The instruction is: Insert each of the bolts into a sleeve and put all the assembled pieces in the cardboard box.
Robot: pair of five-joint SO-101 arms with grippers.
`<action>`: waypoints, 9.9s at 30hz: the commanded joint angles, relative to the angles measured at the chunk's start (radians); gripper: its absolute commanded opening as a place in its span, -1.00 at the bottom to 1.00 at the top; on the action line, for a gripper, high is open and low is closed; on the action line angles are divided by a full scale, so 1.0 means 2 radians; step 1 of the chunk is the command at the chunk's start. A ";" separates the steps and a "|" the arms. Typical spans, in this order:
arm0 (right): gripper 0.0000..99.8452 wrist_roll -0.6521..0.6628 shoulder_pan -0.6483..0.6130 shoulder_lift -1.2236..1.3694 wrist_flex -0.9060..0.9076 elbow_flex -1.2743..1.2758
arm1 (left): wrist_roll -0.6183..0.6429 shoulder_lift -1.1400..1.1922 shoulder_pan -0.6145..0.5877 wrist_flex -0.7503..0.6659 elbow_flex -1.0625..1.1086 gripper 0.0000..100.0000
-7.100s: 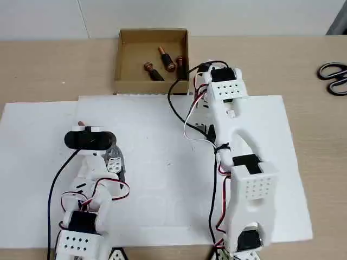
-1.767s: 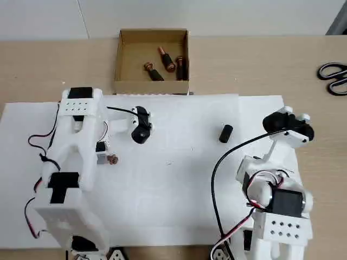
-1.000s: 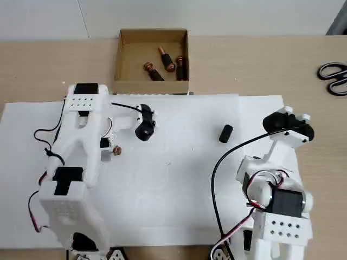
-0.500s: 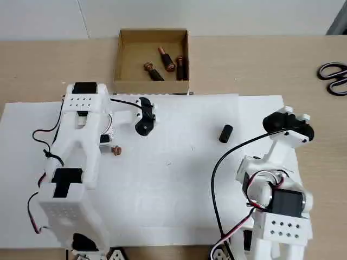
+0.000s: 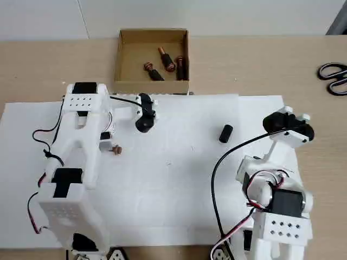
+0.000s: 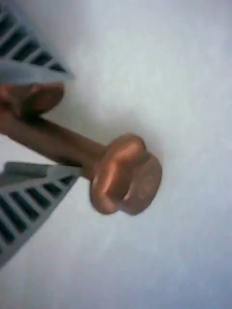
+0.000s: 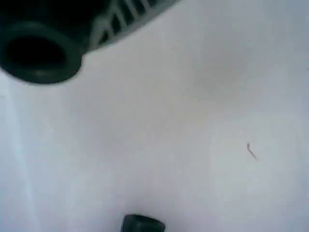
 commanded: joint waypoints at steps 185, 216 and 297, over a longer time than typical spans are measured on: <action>-0.99 0.004 -0.050 -0.084 0.021 -0.034 | 0.269 -0.176 -0.368 -0.123 0.283 -0.77; -0.99 0.001 -0.050 -0.086 0.020 -0.034 | 0.746 -0.334 -0.196 0.117 0.125 -0.99; -0.99 0.001 -0.030 -0.086 0.023 -0.034 | 0.616 -0.403 -0.018 0.105 0.177 -1.00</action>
